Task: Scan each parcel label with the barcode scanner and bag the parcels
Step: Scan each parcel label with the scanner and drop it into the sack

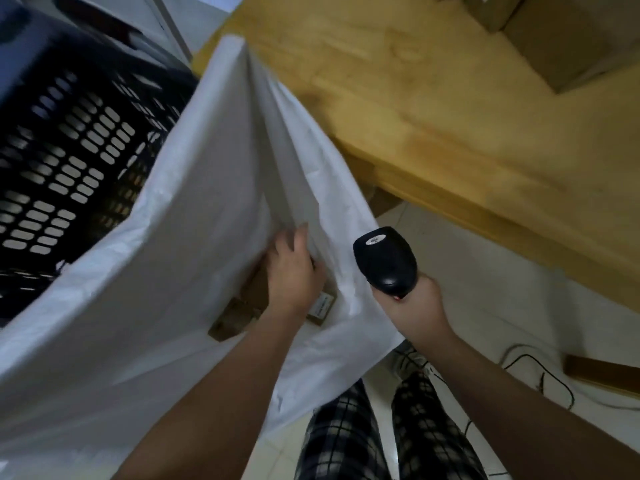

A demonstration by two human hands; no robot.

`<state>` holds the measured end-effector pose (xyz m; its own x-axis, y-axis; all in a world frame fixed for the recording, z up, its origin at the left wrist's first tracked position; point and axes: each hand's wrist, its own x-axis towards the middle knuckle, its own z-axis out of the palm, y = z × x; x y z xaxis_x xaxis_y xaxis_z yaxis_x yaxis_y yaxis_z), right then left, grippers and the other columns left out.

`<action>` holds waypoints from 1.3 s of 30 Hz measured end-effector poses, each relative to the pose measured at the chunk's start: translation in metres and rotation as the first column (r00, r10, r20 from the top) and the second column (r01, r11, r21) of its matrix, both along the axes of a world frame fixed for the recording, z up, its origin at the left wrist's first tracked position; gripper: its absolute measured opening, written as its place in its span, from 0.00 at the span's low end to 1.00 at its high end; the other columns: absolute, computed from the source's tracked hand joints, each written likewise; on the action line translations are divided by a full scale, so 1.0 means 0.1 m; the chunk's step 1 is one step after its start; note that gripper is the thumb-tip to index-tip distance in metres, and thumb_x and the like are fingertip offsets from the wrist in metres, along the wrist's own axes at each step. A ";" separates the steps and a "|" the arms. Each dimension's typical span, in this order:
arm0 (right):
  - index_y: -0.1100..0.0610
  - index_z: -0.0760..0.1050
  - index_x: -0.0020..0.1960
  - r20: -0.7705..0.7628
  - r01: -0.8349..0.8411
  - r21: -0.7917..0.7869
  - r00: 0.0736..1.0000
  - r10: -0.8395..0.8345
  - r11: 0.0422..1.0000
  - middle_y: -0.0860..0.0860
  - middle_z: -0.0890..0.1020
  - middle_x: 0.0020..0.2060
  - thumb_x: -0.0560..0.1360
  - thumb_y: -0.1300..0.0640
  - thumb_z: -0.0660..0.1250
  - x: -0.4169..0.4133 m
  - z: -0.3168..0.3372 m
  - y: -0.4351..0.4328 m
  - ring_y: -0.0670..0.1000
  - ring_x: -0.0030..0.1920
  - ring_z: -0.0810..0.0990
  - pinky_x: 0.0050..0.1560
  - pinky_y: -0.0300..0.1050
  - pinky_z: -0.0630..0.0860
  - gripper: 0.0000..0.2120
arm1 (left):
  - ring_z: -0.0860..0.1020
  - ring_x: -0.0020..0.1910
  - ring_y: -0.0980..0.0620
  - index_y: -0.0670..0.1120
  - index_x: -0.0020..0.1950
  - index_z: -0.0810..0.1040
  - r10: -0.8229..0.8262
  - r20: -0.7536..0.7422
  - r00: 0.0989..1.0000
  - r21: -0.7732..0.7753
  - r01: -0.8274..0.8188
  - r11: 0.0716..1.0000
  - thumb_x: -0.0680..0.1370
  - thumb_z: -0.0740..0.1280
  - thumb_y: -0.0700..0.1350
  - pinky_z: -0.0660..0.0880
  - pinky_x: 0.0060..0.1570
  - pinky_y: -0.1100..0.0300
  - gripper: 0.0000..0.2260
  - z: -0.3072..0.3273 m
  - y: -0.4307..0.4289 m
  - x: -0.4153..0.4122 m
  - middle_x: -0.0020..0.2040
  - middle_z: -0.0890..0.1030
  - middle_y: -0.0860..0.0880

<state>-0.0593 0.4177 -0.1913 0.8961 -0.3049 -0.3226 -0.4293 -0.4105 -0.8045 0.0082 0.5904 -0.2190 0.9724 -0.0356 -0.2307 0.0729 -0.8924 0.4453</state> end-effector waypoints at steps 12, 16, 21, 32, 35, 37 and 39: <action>0.73 0.75 0.37 0.231 0.322 0.095 0.914 -0.335 0.942 0.71 0.76 0.30 0.74 0.62 0.71 0.08 1.35 -1.72 0.63 0.31 0.74 0.33 0.41 0.69 0.14 | 0.65 0.63 0.41 0.43 0.73 0.65 -0.291 0.295 0.910 -0.146 0.344 0.927 0.75 0.69 0.46 0.64 0.65 0.50 0.28 1.59 -1.82 0.35 0.67 0.65 0.39; 0.67 0.76 0.34 0.262 0.397 0.110 0.872 -0.412 0.911 0.62 0.77 0.27 0.75 0.60 0.70 0.24 1.62 -2.34 0.45 0.25 0.76 0.30 0.31 0.71 0.15 | 0.64 0.65 0.41 0.45 0.74 0.63 -0.370 0.290 0.883 -0.137 0.421 0.897 0.76 0.68 0.50 0.61 0.66 0.52 0.28 1.74 -2.52 0.65 0.69 0.63 0.40; 0.61 0.76 0.33 0.233 0.452 0.239 0.833 -0.503 0.859 0.58 0.77 0.26 0.75 0.59 0.70 0.50 1.79 -2.90 0.52 0.27 0.77 0.38 0.44 0.77 0.13 | 0.60 0.70 0.39 0.45 0.75 0.58 -0.424 0.246 0.872 -0.004 0.439 0.899 0.78 0.63 0.57 0.61 0.68 0.50 0.31 1.81 -3.32 1.16 0.73 0.57 0.39; 0.60 0.75 0.32 0.065 0.446 0.376 0.862 -0.503 0.812 0.53 0.75 0.25 0.74 0.58 0.70 0.99 1.70 -3.40 0.52 0.26 0.76 0.33 0.46 0.75 0.13 | 0.37 0.77 0.39 0.59 0.78 0.39 -0.508 -0.020 0.861 0.312 0.488 0.815 0.77 0.51 0.69 0.51 0.73 0.39 0.36 1.62 -3.83 1.68 0.78 0.37 0.41; 0.62 0.76 0.35 0.038 0.430 0.413 0.873 -0.486 0.803 0.54 0.75 0.26 0.74 0.59 0.70 0.98 1.68 -3.47 0.52 0.26 0.75 0.32 0.46 0.75 0.10 | 0.40 0.77 0.41 0.60 0.78 0.46 -0.639 0.035 0.769 0.287 0.604 0.743 0.74 0.50 0.72 0.49 0.75 0.40 0.36 1.62 -3.54 1.52 0.79 0.41 0.43; 0.61 0.76 0.36 0.022 0.418 0.417 0.883 -0.468 0.807 0.54 0.75 0.27 0.74 0.60 0.69 0.99 1.68 -3.50 0.52 0.26 0.75 0.31 0.45 0.75 0.10 | 0.41 0.78 0.43 0.61 0.78 0.51 -0.698 0.019 0.716 0.254 0.672 0.696 0.71 0.47 0.76 0.47 0.75 0.41 0.38 1.67 -3.35 1.46 0.80 0.44 0.44; 0.61 0.76 0.35 0.004 0.420 0.418 0.886 -0.464 0.806 0.54 0.75 0.27 0.75 0.60 0.70 1.00 1.68 -3.49 0.51 0.26 0.75 0.30 0.45 0.75 0.10 | 0.43 0.78 0.43 0.60 0.77 0.56 -0.686 0.032 0.727 0.242 0.660 0.711 0.68 0.44 0.77 0.46 0.75 0.41 0.40 1.71 -3.27 1.44 0.79 0.49 0.43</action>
<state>0.0409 0.0685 -0.0234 0.7295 -0.5419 -0.4173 -0.3943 0.1653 -0.9040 0.1520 0.2630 -0.0479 0.7269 -0.6567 -0.2007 -0.6204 -0.7534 0.2180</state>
